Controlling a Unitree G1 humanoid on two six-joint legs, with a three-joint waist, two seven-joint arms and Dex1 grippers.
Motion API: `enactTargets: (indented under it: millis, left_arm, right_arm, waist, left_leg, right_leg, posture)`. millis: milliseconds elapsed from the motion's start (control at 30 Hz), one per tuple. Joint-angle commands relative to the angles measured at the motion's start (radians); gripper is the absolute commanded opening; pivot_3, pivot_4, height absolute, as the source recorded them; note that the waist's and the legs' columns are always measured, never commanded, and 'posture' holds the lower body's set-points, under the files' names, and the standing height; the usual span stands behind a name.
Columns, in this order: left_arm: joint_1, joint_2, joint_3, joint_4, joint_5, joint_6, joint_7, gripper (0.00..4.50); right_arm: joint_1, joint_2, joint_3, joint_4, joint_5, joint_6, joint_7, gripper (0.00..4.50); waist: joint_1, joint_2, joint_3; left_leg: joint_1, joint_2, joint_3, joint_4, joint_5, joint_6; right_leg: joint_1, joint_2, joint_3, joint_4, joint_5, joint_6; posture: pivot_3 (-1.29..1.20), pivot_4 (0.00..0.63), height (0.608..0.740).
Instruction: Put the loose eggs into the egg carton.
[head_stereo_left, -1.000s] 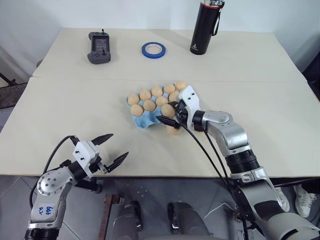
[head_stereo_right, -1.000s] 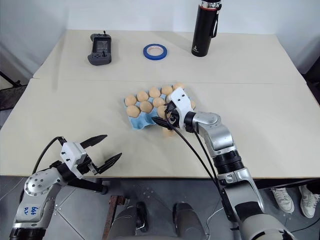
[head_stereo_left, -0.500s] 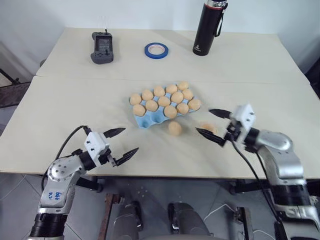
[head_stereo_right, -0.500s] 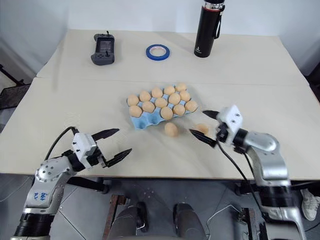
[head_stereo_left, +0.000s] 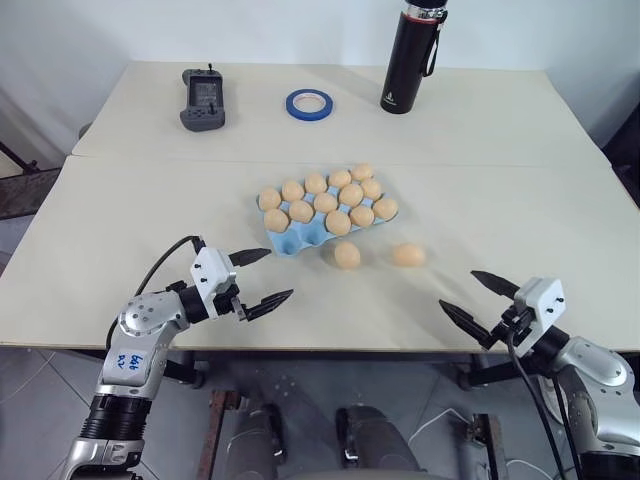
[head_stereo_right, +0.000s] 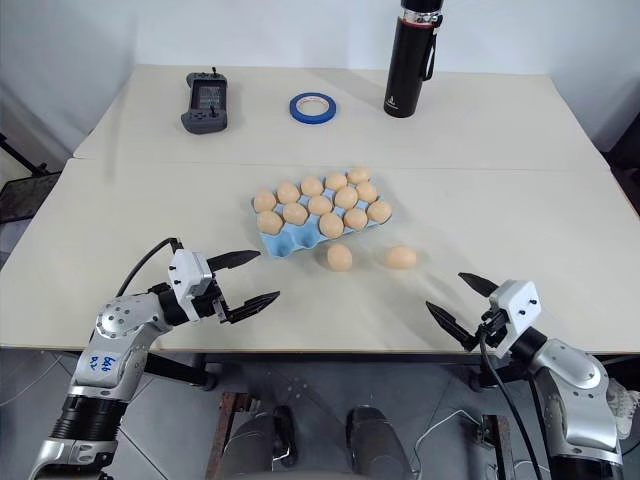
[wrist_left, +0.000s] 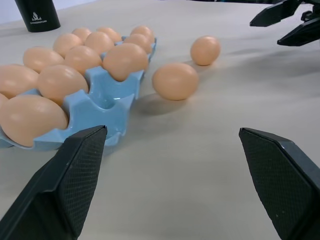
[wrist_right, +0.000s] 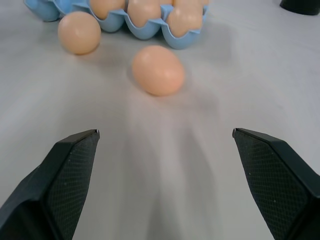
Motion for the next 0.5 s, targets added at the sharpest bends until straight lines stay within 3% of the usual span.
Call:
enactTargets:
  millis: [33, 300, 500]
  left_arm:
    - [0.003, 0.005, 0.010, -0.002, -0.006, -0.032, -0.016, 4.50]
    - [0.040, 0.011, 0.039, -0.033, -0.016, -0.038, -0.004, 4.50]
    - [0.087, 0.009, 0.053, -0.092, -0.015, -0.038, 0.026, 4.50]
  right_arm:
    - [-0.069, -0.013, 0.033, -0.032, 0.007, 0.008, -0.009, 4.47]
    - [-0.315, -0.038, 0.174, 0.215, -0.059, 0.010, 0.076, 4.47]
    - [-0.484, -0.006, 0.234, 0.494, -0.125, -0.089, 0.099, 4.47]
  waist:
    - [-0.001, 0.000, 0.000]
    - [0.003, 0.000, 0.000]
    - [0.003, 0.000, 0.000]
  left_leg:
    - [0.000, 0.000, 0.000, 0.000, 0.000, 0.000]
    - [0.000, 0.000, 0.000, -0.001, 0.000, 0.000]
    - [-0.001, 0.000, 0.000, 0.000, 0.000, 0.001]
  right_leg:
    - [0.000, 0.000, 0.000, 0.000, 0.000, 0.000]
    - [-0.001, 0.000, 0.000, 0.000, 0.000, 0.000]
    - [-0.001, 0.000, 0.000, 0.000, 0.000, -0.001]
  posture:
    - [0.00, 0.150, 0.740]
    - [0.00, 0.150, 0.740]
    - [0.00, 0.150, 0.740]
